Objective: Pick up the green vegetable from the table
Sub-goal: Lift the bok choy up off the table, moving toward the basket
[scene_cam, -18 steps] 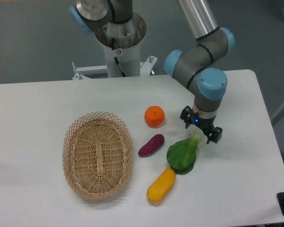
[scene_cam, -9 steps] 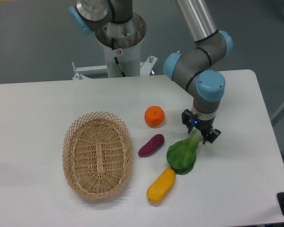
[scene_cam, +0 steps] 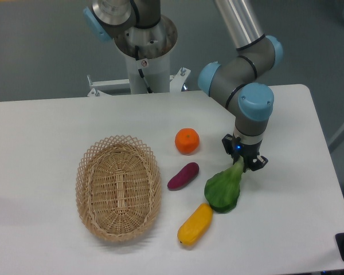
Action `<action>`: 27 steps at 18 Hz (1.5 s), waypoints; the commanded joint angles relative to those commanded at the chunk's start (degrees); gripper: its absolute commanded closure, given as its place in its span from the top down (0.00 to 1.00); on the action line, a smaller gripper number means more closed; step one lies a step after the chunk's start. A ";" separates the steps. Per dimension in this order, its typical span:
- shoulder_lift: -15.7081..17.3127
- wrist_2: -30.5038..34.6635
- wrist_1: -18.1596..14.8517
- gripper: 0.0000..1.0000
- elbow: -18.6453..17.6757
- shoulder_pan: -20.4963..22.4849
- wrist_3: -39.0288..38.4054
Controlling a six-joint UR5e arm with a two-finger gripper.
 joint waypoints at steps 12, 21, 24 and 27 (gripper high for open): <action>5.10 -6.84 0.00 0.36 2.81 0.88 -4.11; 7.65 -14.94 0.00 0.36 6.41 -0.26 -13.61; 7.56 -14.94 -0.09 0.36 7.82 -2.19 -17.13; 7.56 -14.86 0.00 0.36 8.00 -3.07 -17.75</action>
